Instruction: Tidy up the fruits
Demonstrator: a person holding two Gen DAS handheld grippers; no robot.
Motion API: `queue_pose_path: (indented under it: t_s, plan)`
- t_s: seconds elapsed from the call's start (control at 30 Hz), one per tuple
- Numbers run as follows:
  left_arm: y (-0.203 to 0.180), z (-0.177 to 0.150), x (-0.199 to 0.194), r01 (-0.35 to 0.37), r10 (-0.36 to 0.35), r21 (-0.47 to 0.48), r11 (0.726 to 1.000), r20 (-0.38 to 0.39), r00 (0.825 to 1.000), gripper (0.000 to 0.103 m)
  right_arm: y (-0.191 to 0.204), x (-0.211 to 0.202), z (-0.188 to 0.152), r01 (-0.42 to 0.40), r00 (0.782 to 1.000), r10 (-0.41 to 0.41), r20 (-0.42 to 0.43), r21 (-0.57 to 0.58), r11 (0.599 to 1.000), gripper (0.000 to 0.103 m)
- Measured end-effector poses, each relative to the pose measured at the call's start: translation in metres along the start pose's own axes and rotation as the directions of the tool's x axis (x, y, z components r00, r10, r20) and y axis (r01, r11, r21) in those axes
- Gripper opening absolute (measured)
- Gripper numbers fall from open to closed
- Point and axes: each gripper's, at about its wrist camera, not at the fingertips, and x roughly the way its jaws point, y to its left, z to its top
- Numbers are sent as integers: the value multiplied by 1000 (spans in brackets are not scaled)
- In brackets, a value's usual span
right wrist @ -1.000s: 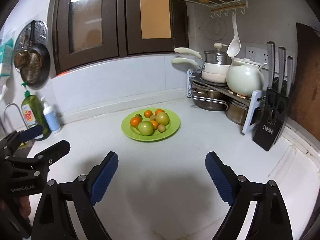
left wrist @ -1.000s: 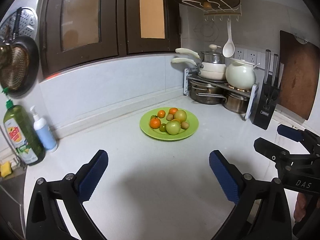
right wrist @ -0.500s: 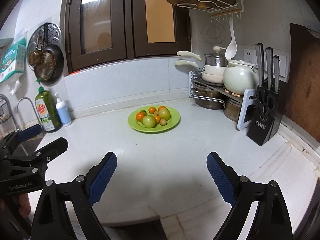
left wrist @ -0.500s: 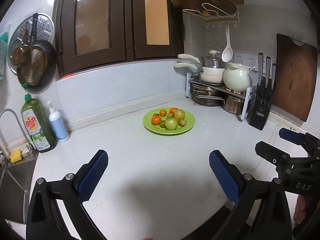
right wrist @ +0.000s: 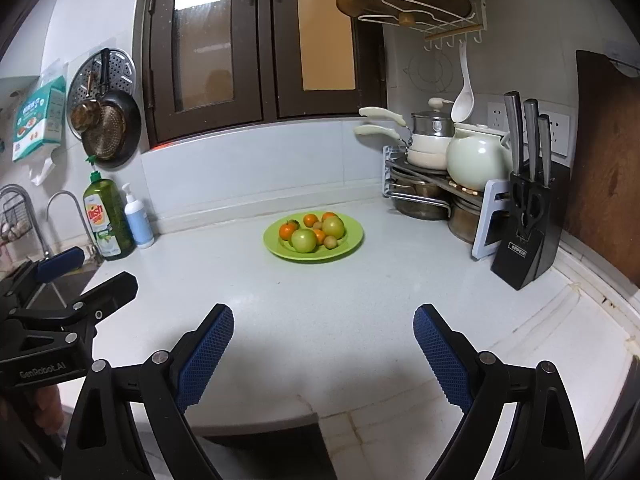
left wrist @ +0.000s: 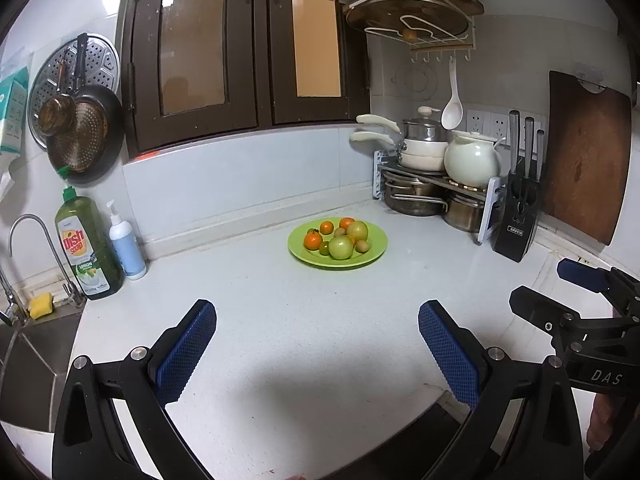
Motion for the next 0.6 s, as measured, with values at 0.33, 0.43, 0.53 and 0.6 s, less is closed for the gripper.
queue_pose_path:
  t_s: [0.33, 0.43, 0.53, 0.6]
  plan:
    - [-5, -1, -6, 0, 0, 7, 1000, 9, 1000, 103, -1, -5, -1, -1, 1000, 1, 7, 5, 1000, 92]
    - [-6, 0, -7, -1, 0, 10, 1000, 11, 1000, 103, -2, -5, -2, -1, 1000, 1, 7, 3, 1000, 92]
    - [-8, 0, -8, -1, 0, 11, 1000, 14, 1000, 103, -2, -5, -2, 0, 1000, 0, 8, 5, 1000, 92]
    - [-9, 0, -8, -1, 0, 12, 1000, 15, 1000, 103, -2, -5, -2, 0, 1000, 0, 8, 5, 1000, 92]
